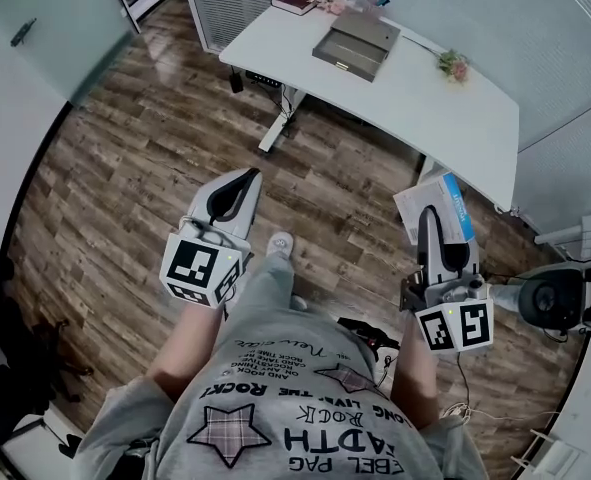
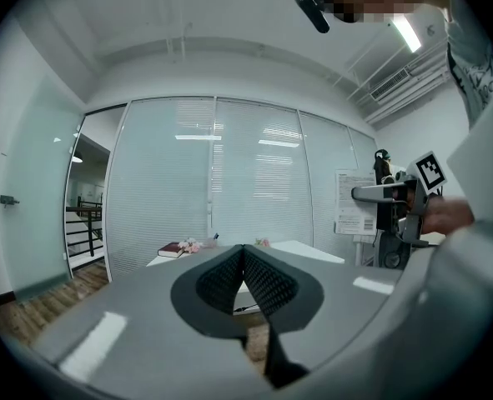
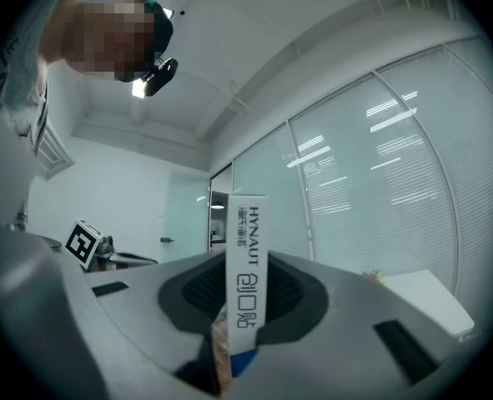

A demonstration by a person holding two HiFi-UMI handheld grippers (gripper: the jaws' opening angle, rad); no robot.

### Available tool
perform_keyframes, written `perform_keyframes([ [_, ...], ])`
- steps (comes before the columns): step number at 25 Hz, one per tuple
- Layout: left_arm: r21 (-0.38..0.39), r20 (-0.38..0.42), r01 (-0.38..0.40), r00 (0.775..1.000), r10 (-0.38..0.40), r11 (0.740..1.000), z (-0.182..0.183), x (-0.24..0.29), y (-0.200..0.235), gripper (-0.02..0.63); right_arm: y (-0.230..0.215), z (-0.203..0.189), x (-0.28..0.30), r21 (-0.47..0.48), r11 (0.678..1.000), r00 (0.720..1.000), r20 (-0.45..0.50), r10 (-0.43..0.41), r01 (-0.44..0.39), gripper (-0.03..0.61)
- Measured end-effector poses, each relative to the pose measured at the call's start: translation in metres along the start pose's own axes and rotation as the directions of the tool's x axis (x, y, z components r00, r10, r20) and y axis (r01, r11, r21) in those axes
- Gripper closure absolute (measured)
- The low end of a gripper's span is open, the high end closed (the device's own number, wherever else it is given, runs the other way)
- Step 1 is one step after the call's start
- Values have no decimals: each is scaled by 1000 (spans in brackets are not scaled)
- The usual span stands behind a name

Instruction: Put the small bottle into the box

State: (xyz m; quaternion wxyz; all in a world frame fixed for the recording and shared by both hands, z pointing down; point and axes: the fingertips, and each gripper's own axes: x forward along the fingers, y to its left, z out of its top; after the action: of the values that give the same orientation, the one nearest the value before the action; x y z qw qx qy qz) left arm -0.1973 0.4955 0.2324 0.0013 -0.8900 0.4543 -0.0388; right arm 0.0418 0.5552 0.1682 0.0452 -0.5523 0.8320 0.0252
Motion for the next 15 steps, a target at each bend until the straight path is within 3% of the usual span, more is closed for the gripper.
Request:
perform_keyframes([
  [15, -8, -3, 68, 998, -68, 998, 6, 127, 69, 603, -58, -11, 107, 10, 998, 998, -12, -63, 63, 499],
])
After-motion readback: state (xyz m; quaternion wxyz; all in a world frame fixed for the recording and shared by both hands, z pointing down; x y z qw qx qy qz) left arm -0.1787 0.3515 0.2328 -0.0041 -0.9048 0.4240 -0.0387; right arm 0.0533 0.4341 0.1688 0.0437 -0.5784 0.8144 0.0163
